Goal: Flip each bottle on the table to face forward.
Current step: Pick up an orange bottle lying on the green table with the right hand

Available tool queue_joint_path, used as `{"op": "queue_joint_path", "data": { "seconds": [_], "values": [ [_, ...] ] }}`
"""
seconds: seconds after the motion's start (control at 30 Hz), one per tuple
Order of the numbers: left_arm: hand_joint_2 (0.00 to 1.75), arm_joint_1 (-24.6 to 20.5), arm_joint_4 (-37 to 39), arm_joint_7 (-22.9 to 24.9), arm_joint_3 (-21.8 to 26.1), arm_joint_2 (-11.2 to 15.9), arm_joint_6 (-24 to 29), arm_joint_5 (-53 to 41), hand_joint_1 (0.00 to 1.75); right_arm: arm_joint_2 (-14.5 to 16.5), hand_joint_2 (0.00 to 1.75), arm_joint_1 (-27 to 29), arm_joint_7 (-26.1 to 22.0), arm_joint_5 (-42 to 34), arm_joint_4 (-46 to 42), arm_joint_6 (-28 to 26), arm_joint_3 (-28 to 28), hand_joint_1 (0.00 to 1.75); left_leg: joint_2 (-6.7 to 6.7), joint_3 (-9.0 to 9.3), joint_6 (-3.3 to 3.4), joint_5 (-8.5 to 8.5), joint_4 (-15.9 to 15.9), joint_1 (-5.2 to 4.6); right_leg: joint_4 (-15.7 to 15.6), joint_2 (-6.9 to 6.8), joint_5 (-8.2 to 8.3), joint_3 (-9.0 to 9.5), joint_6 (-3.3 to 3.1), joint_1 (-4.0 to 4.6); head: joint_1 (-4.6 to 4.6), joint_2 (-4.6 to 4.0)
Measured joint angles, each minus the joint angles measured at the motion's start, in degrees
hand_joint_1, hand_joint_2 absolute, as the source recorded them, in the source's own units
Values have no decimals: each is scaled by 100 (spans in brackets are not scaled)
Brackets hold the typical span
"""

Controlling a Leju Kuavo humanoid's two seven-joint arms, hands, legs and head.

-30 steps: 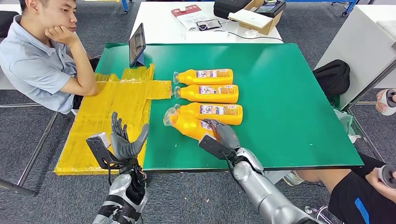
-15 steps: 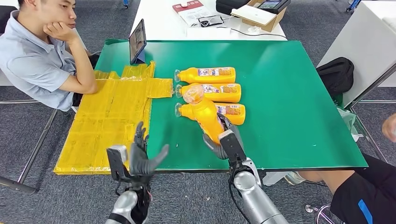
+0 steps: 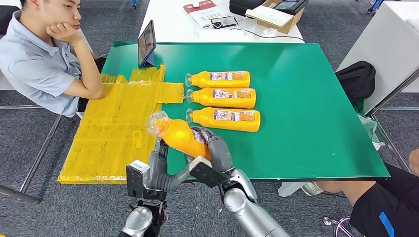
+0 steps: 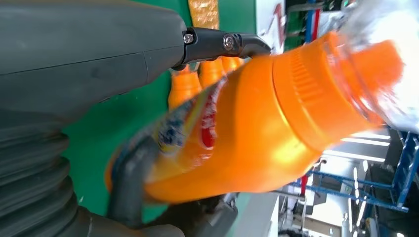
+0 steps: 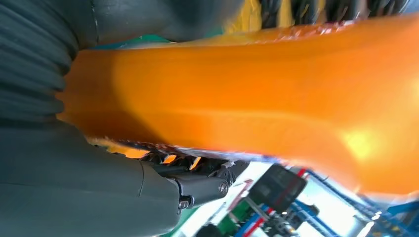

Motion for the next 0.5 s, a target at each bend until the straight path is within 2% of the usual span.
{"op": "queue_joint_path", "data": {
  "seconds": [0.13, 0.5],
  "values": [
    [175, -37, 35, 98, -4, -1, -86, 135, 0, 72, 175, -60, -43, 95, 140, -97, 203, 175, -5, -1, 0, -1, 1, -1, 0, -4, 0, -1, 0, -1, 0, 0],
    [175, -111, 143, 498, 90, -4, -534, 1243, 0, 115, 175, -90, -228, 131, 305, -379, 691, 175, -4, -2, 0, -1, 0, 0, 0, -4, -1, -3, 0, 0, 0, 0]
  ]
}}
